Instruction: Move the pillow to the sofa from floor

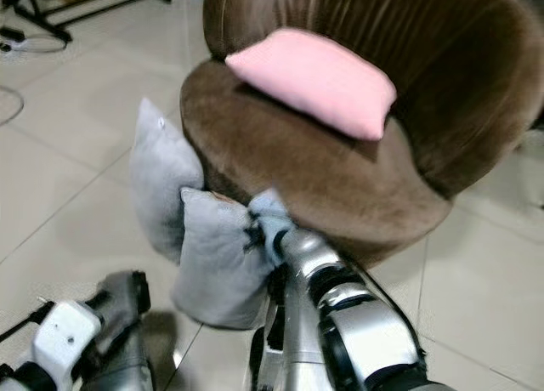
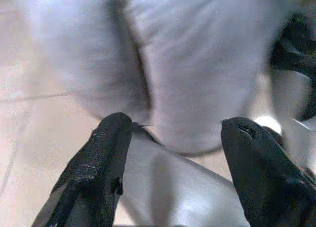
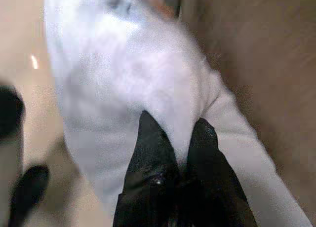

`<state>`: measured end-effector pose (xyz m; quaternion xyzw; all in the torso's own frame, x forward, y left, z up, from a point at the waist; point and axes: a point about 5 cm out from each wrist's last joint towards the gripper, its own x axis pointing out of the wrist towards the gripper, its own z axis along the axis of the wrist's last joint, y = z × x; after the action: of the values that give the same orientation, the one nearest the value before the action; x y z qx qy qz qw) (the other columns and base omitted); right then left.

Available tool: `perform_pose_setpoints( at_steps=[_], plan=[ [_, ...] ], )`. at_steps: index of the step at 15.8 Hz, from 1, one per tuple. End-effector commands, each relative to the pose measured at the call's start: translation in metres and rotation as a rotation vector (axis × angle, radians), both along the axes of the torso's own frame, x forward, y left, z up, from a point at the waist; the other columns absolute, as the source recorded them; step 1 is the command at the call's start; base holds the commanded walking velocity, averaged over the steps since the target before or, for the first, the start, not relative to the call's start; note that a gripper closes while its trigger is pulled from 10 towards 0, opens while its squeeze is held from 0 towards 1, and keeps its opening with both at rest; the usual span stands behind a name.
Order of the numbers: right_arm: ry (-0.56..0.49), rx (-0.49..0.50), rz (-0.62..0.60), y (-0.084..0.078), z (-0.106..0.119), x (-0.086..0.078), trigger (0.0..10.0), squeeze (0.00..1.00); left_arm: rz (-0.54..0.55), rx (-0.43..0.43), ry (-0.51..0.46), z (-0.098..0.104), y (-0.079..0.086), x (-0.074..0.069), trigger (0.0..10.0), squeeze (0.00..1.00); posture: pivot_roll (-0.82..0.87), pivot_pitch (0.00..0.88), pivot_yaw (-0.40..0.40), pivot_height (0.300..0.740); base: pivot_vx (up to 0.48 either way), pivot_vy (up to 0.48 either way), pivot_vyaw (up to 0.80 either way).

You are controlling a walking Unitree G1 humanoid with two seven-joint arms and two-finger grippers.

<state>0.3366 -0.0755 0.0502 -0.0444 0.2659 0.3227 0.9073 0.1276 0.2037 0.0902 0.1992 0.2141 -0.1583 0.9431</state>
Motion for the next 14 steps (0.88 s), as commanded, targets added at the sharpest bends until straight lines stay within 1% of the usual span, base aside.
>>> perform_pose_setpoints(
  at_steps=[1,2,3,4,5,6,7,8,9,10,11,12,13,14],
  plan=[
    [-0.073,0.092,-0.023,-0.01,0.023,0.014,0.0,0.0,0.04,0.01,-0.024,0.0,0.002,0.0,10.0,0.0,0.21,0.0,-0.17,0.46,0.0,0.0,0.0],
    [-0.119,0.144,0.002,-0.015,0.037,0.015,0.0,0.0,0.069,-0.007,-0.062,0.002,-0.001,0.005,10.0,0.0,0.19,0.0,-0.169,0.46,0.0,0.0,0.0],
    [-0.172,0.189,0.037,-0.018,0.055,0.006,0.0,0.0,0.092,-0.025,-0.101,0.007,-0.005,0.009,10.0,0.0,0.19,0.0,-0.167,0.46,0.0,0.0,0.0],
    [-0.217,0.219,0.07,-0.018,0.073,-0.008,0.0,0.0,0.105,-0.039,-0.134,0.012,-0.01,0.015,10.0,0.0,0.17,0.0,-0.157,0.46,0.0,0.0,0.0],
    [-0.231,0.229,0.084,-0.019,0.079,-0.013,0.0,0.0,0.111,-0.043,-0.148,0.012,-0.011,0.019,10.0,0.0,0.16,0.0,-0.153,0.46,0.0,0.0,0.0],
    [-0.277,0.234,0.09,-0.022,0.096,-0.026,0.0,0.0,0.112,-0.061,-0.175,0.016,-0.017,0.022,10.0,0.0,0.14,0.0,-0.145,0.46,0.0,0.0,0.0],
    [-0.314,0.219,0.07,-0.027,0.105,-0.029,0.0,0.0,0.107,-0.065,-0.191,0.018,-0.021,0.025,10.0,0.0,0.13,0.0,-0.138,0.46,0.0,0.0,0.0],
    [-0.369,0.204,0.021,-0.036,0.125,-0.037,0.0,0.0,0.098,-0.076,-0.226,0.022,-0.028,0.033,10.0,0.0,0.13,0.0,-0.138,0.46,0.0,0.0,0.0],
    [-0.487,0.166,-0.059,-0.043,0.145,-0.039,0.0,0.0,0.1,-0.08,-0.272,0.028,-0.032,0.042,10.0,0.0,0.13,0.0,-0.141,0.46,0.0,0.0,0.0],
    [-0.523,0.146,-0.099,-0.045,0.151,-0.041,0.0,0.0,0.105,-0.081,-0.288,0.03,-0.033,0.045,10.0,0.0,0.13,0.0,-0.142,0.46,0.0,0.0,0.0],
    [-0.574,0.165,-0.151,-0.043,0.162,-0.042,10.0,0.0,0.131,-0.077,-0.322,0.034,-0.031,0.052,10.0,0.0,0.13,0.0,-0.143,0.46,0.0,0.0,0.0],
    [-0.641,0.216,-0.187,-0.04,0.174,-0.046,10.0,0.0,0.163,-0.073,-0.365,0.041,-0.029,0.06,10.0,0.0,0.14,0.0,-0.147,0.46,0.0,0.0,0.0],
    [-0.713,0.161,-0.185,-0.036,0.179,-0.049,10.0,0.0,0.191,-0.077,-0.4,0.046,-0.028,0.068,10.0,0.0,0.14,0.0,-0.15,0.475,0.0,0.0,0.0],
    [-0.74,0.109,-0.208,-0.034,0.174,-0.047,10.0,0.0,0.203,-0.079,-0.414,0.047,-0.028,0.074,10.0,0.0,0.14,0.0,-0.146,0.485,0.0,0.0,0.0]
  ],
)
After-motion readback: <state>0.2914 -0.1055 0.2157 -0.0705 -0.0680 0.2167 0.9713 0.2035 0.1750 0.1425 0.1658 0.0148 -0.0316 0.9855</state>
